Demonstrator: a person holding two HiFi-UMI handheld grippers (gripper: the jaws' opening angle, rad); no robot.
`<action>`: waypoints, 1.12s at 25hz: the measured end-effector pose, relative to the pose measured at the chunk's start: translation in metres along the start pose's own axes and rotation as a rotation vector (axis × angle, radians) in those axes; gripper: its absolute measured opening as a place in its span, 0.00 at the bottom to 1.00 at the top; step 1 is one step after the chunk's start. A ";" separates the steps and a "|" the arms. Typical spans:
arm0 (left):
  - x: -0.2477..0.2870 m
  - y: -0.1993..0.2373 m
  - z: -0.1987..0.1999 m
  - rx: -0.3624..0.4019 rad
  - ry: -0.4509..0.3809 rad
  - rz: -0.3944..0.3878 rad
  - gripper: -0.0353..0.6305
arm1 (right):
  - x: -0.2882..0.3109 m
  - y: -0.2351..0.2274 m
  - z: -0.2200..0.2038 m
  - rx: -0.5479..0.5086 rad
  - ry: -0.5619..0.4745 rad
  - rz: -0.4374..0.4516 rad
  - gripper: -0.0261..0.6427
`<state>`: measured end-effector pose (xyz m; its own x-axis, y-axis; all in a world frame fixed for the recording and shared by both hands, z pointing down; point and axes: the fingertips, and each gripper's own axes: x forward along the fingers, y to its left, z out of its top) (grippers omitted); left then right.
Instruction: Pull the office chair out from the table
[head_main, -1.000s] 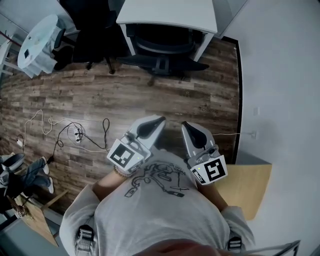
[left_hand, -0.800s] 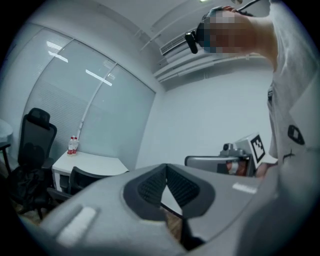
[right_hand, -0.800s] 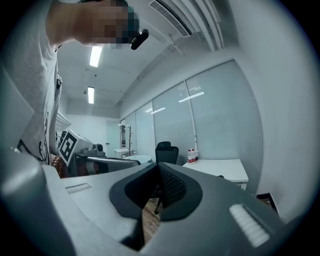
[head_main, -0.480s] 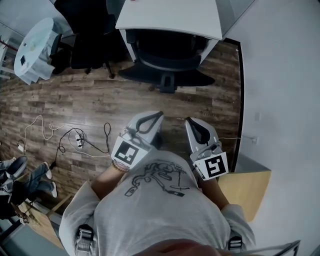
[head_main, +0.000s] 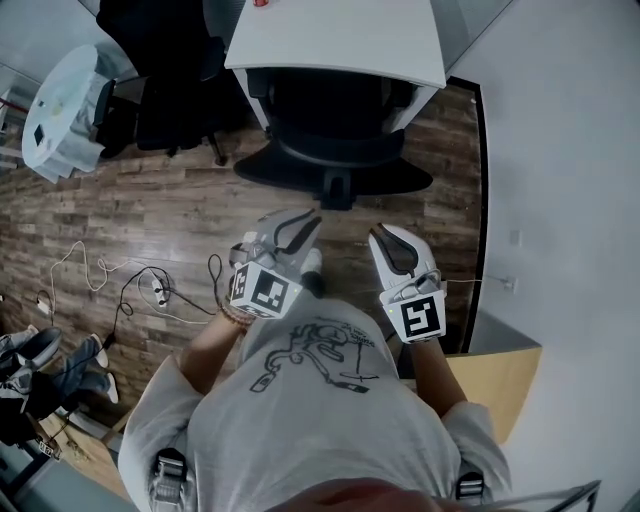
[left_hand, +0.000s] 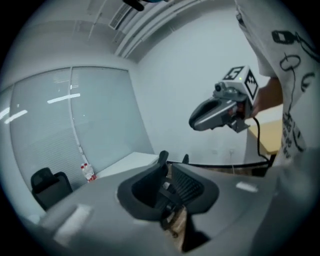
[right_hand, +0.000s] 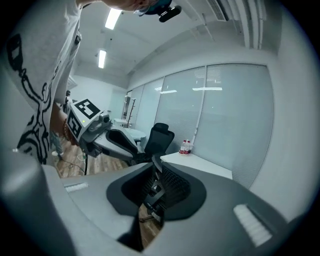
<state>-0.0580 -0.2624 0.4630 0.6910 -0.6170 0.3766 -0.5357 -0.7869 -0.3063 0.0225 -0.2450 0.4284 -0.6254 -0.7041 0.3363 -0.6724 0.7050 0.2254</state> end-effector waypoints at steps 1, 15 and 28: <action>0.005 0.002 -0.007 0.030 0.019 -0.006 0.16 | 0.007 -0.002 -0.006 -0.023 0.023 0.004 0.13; 0.077 0.030 -0.127 0.367 0.302 -0.097 0.23 | 0.094 -0.033 -0.123 -0.297 0.342 0.120 0.21; 0.092 0.031 -0.156 0.507 0.389 -0.187 0.27 | 0.133 -0.037 -0.201 -0.684 0.569 0.216 0.27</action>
<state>-0.0869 -0.3445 0.6246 0.4739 -0.5042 0.7219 -0.0635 -0.8373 -0.5431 0.0438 -0.3475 0.6490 -0.2990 -0.5307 0.7931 -0.0686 0.8409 0.5369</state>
